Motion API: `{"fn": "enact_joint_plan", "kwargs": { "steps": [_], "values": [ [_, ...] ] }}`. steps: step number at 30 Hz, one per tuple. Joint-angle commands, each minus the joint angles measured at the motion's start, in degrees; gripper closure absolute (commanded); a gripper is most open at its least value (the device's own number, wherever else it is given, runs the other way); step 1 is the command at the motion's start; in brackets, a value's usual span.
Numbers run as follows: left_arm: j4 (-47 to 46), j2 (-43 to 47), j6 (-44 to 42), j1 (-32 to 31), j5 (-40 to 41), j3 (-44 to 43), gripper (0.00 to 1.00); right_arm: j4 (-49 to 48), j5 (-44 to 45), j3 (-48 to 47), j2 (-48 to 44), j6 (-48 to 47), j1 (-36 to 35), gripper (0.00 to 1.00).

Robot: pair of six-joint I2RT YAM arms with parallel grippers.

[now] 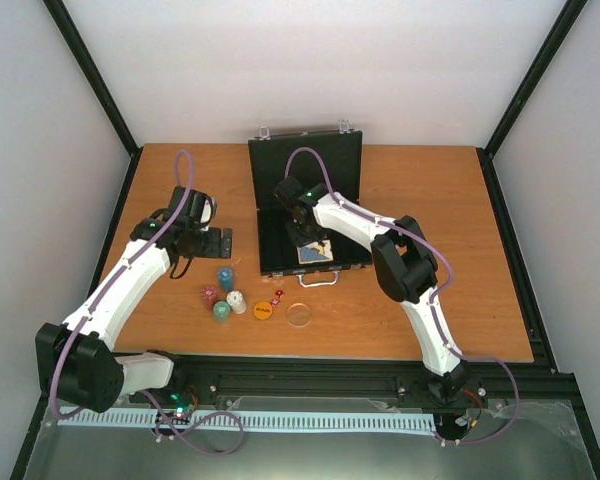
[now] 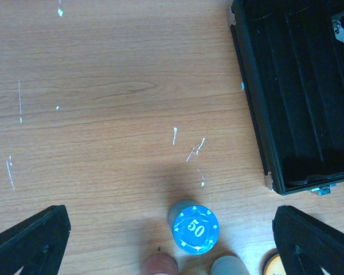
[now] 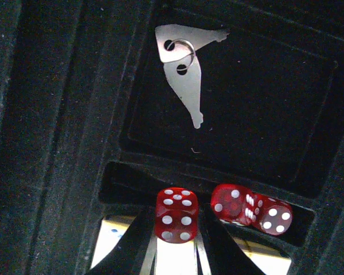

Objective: Pack up texas hold em set

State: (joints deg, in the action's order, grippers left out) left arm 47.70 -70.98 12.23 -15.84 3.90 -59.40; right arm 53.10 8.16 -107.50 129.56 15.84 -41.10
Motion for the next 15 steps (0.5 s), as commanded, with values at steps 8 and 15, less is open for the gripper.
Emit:
{"fn": "enact_joint_plan", "kwargs": {
  "steps": [8, 15],
  "values": [
    [0.3, -0.6, 0.7, -0.2, 0.7, -1.4, 0.0, 0.0, 2.8, 1.4, 1.2, -0.5, 1.2, 0.87],
    [-0.2, -0.6, 1.3, -0.2, 0.5, -1.2, 0.0, -1.0, 1.5, 3.8, -2.5, -1.1, 1.2, 0.74]
  ]
}}
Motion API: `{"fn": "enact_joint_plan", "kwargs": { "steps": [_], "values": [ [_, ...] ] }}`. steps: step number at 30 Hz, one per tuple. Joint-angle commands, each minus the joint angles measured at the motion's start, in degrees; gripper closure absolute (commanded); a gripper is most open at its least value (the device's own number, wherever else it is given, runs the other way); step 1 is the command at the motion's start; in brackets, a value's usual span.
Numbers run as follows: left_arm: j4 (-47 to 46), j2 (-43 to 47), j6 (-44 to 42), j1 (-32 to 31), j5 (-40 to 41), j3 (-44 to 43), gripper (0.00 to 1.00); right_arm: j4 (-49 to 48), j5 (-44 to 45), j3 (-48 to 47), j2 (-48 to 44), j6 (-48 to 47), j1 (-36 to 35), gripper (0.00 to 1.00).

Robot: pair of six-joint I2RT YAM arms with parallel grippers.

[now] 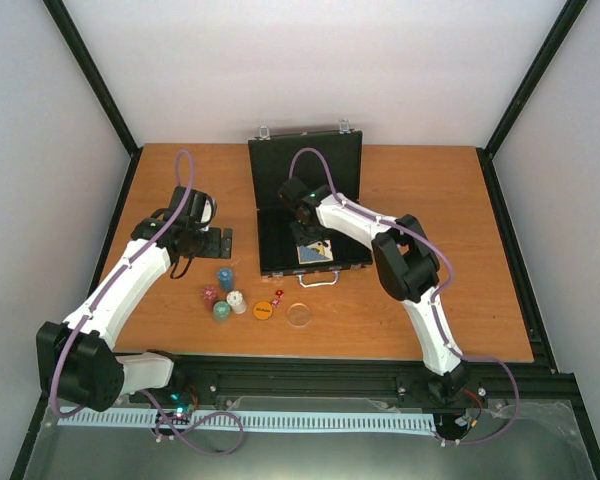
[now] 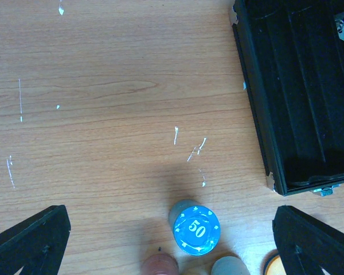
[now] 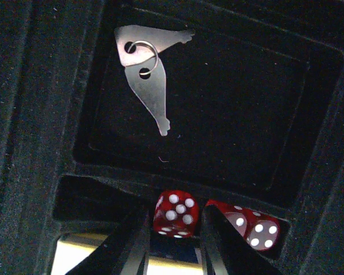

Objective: Pack up texas hold em set

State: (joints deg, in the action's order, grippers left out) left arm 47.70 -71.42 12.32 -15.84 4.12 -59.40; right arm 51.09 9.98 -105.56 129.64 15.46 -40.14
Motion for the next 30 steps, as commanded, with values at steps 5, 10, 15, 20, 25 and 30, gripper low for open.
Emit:
{"fn": "enact_joint_plan", "kwargs": {
  "steps": [5, 10, 15, 20, 25, 30],
  "values": [
    [-0.7, -0.7, 1.4, -0.2, 0.1, -1.4, 0.0, 1.2, -0.8, 2.0, -5.3, -1.1, 0.2, 0.7],
    [-0.9, -0.8, 1.6, -0.2, -0.2, -1.6, 0.0, 1.0, -1.6, 1.8, -8.1, -1.7, 0.2, 0.7],
    [-0.5, -0.6, 1.5, -0.2, -0.3, -1.7, 0.0, 2.0, -4.2, 0.7, -9.7, -2.0, 0.2, 0.7],
    [-0.1, -0.1, 1.4, -0.2, -0.2, -2.1, 0.0, 3.4, -6.5, 2.8, -12.8, -1.0, -2.4, 0.61],
    [0.2, 0.6, 1.4, -0.2, -0.4, -1.8, 0.0, 4.8, -8.2, 6.6, -16.8, 2.0, -9.3, 0.35],
    [0.3, 1.8, 1.4, -0.2, -0.8, -1.2, 0.0, 4.4, -9.4, 10.4, -18.3, 5.1, -15.9, 0.0]
  ]
}}
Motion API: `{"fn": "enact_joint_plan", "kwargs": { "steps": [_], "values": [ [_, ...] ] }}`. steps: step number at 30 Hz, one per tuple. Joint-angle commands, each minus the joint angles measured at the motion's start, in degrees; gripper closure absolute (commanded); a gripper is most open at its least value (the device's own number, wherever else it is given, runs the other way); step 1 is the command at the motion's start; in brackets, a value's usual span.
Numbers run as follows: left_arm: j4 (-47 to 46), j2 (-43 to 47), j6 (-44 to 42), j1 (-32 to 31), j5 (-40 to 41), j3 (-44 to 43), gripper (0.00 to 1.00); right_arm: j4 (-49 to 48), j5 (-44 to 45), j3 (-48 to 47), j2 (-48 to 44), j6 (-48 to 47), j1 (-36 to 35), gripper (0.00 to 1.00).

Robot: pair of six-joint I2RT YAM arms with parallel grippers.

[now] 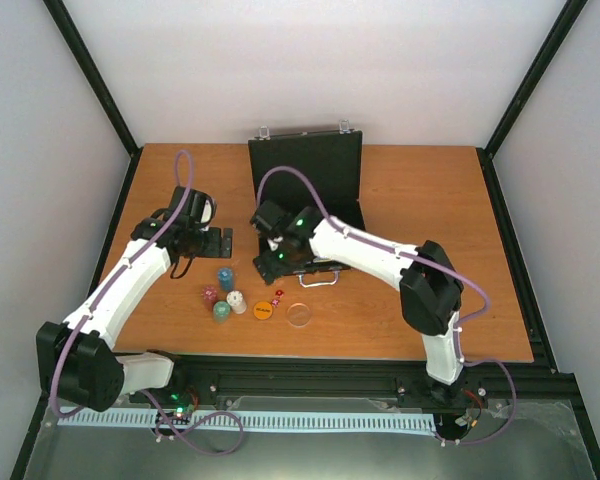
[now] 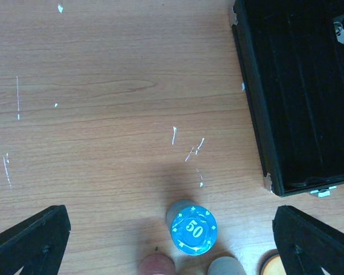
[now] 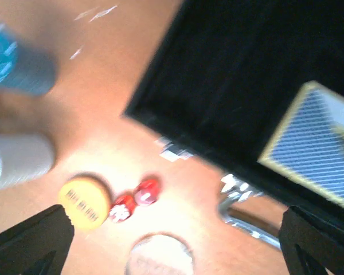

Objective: Pack up texas hold em set

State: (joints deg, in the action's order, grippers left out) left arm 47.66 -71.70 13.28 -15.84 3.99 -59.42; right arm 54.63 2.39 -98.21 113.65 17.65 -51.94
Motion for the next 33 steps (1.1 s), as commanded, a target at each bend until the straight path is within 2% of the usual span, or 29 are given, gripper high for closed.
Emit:
{"fn": "enact_joint_plan", "kwargs": {
  "steps": [1, 6, 11, 13, 16, 17, 33],
  "values": [
    [0.3, 2.2, 0.4, -0.2, -0.8, -1.0, 0.0, 0.3, -2.3, 4.1, -2.4, 3.6, -4.9, 0.0],
    [0.5, 3.0, 0.2, -0.2, -1.6, -0.4, 0.0, -0.8, -3.0, 6.4, -1.3, 6.0, -7.9, 0.01],
    [0.1, 3.5, 0.2, -0.2, -2.7, 0.3, 0.0, -1.5, -2.6, 6.3, 1.7, 8.7, -8.3, 0.08],
    [0.0, 3.6, 0.2, -0.2, -3.0, 0.4, 0.0, -1.5, -2.3, 5.5, 3.1, 9.4, -8.3, 0.18],
    [0.0, 3.7, 0.0, -0.2, -3.1, 0.4, 0.0, -1.8, -2.4, 4.5, 5.0, 10.5, -8.3, 0.41],
    [0.0, 3.7, 0.0, -0.2, -3.1, 0.4, 0.0, -1.7, -2.3, 4.2, 5.5, 10.9, -8.3, 0.43],
    [0.7, 3.9, -0.8, -0.2, -3.2, 0.7, 0.0, -3.9, 0.2, 3.1, 10.3, 12.8, -6.4, 0.48]
  ]
}}
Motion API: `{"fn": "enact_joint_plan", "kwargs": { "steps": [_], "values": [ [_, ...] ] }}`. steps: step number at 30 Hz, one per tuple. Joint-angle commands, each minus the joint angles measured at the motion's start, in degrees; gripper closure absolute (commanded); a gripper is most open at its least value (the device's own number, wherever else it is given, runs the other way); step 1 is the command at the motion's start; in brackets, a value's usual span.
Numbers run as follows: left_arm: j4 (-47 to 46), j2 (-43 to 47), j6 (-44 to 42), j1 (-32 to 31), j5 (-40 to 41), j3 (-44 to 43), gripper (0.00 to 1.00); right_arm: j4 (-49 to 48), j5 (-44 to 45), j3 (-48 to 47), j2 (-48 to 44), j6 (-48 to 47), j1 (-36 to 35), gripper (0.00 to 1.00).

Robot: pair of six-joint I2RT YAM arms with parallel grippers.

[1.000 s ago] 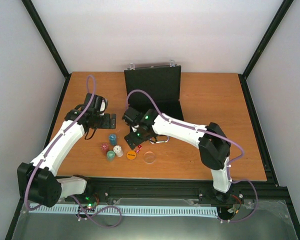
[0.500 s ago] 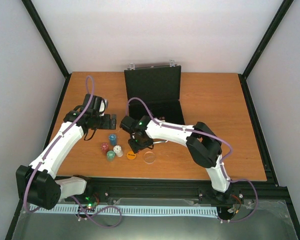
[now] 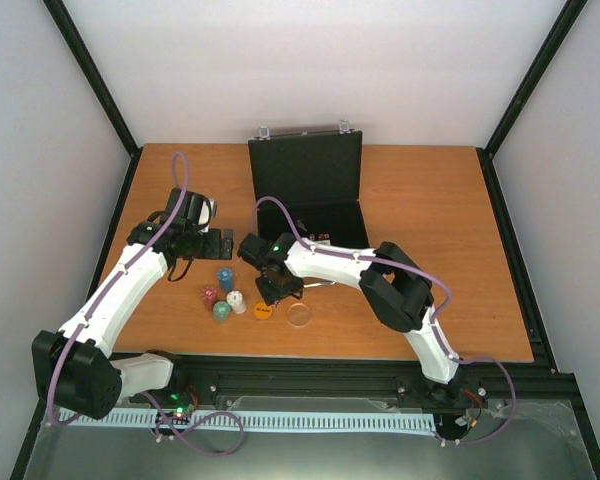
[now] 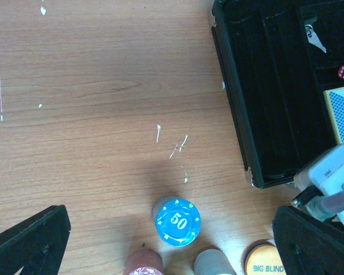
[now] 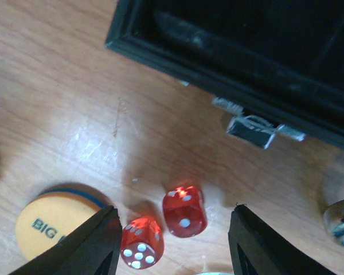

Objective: Pack up texas hold em set

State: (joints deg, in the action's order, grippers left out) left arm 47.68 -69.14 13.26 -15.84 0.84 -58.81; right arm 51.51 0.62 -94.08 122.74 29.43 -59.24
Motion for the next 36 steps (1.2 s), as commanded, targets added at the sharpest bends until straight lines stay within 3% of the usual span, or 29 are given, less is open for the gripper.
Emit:
{"fn": "enact_joint_plan", "kwargs": {
  "steps": [1, 8, 14, 21, 29, 36],
  "values": [
    [0.6, 1.4, -0.8, -0.2, -0.1, 0.2, 0.0, -0.8, 2.1, -1.0, 1.3, 1.1, 1.1, 0.49],
    [0.3, 1.2, -0.7, -0.2, 0.0, 0.5, 0.0, -1.1, 0.5, -0.9, 2.4, 0.8, 1.3, 0.58],
    [0.1, 1.0, -0.6, -0.2, 0.1, 0.8, 0.0, -1.1, -0.6, -1.2, 3.4, 0.3, 1.4, 0.74],
    [0.0, 0.8, -0.6, -0.1, 0.1, 0.5, 0.0, 0.9, -0.6, -3.3, 2.4, -1.1, 1.4, 0.81],
    [0.1, 0.9, -0.7, -0.1, 0.3, 0.4, 0.0, 7.4, 0.9, -9.4, -3.6, -3.7, 2.2, 0.81],
    [-0.4, 0.0, -0.5, -0.2, 0.0, 0.2, 0.0, 6.9, 3.6, -11.3, -4.3, -6.4, 9.7, 0.81]
  ]
}}
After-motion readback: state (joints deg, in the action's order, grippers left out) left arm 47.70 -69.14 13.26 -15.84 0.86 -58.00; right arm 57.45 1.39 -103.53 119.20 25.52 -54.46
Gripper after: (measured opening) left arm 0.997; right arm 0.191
